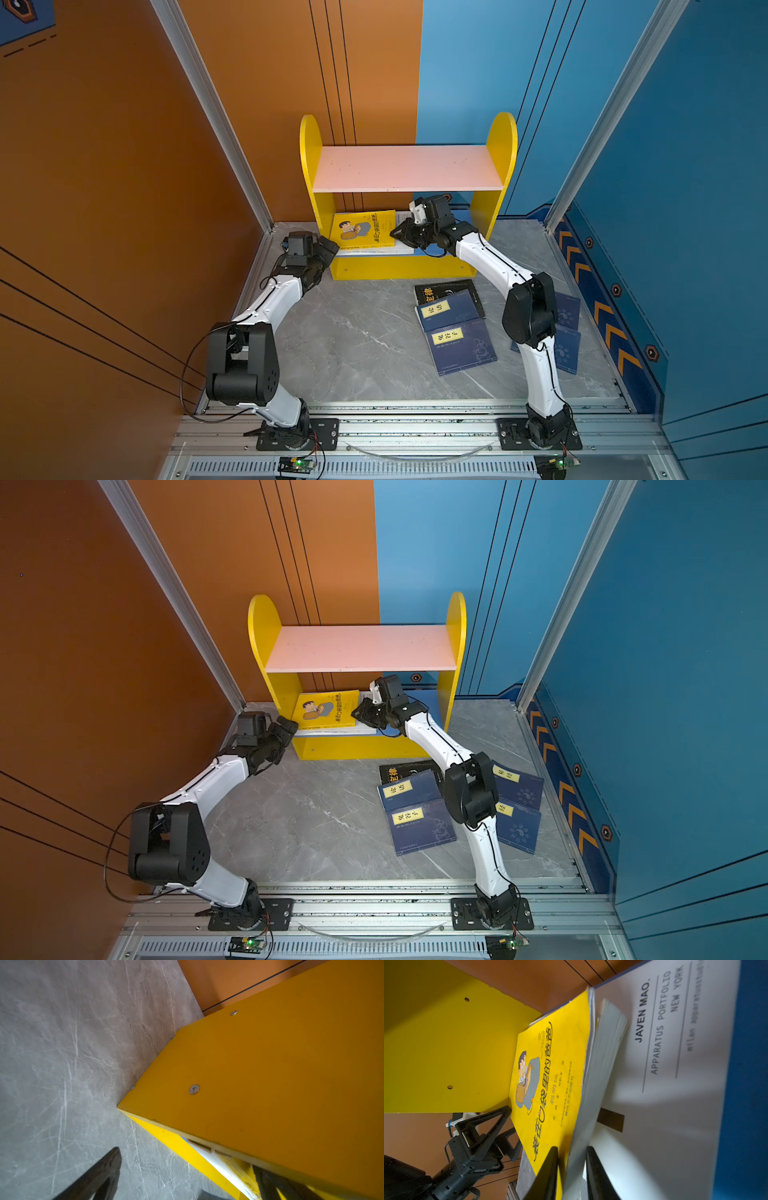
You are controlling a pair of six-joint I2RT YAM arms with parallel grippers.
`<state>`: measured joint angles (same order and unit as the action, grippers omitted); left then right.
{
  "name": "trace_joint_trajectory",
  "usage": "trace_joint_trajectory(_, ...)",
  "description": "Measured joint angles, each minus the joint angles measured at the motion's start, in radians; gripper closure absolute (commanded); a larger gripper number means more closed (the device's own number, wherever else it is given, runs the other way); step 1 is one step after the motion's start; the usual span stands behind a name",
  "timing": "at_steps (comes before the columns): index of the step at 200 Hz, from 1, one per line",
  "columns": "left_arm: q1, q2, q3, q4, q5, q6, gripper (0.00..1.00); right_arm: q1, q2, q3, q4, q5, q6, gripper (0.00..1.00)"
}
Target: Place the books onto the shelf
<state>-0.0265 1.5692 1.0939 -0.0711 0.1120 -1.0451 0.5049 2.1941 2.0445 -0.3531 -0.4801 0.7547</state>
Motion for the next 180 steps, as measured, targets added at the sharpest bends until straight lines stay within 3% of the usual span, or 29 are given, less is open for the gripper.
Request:
trace_joint_trajectory(26, 0.0, -0.001, 0.0, 0.001, 0.0, 0.0, 0.02, 0.001, 0.002, 0.008, -0.008, 0.01, 0.0, 0.72)
trace_joint_trajectory(56, 0.0, -0.01, -0.01, 0.001, 0.003, 0.005, 0.02, 0.002, 0.002, 0.01, -0.022, 0.019, -0.016, 0.57)
trace_joint_trajectory(136, -0.014, -0.063, -0.023, 0.044, 0.057, 0.04, 0.02, 0.005, -0.005, 0.012, -0.09, 0.087, -0.096, 0.46)
trace_joint_trajectory(180, -0.038, -0.172, -0.049, 0.095, 0.103, 0.1, 0.02, 0.014, -0.146, -0.074, -0.145, 0.168, -0.17, 0.33)
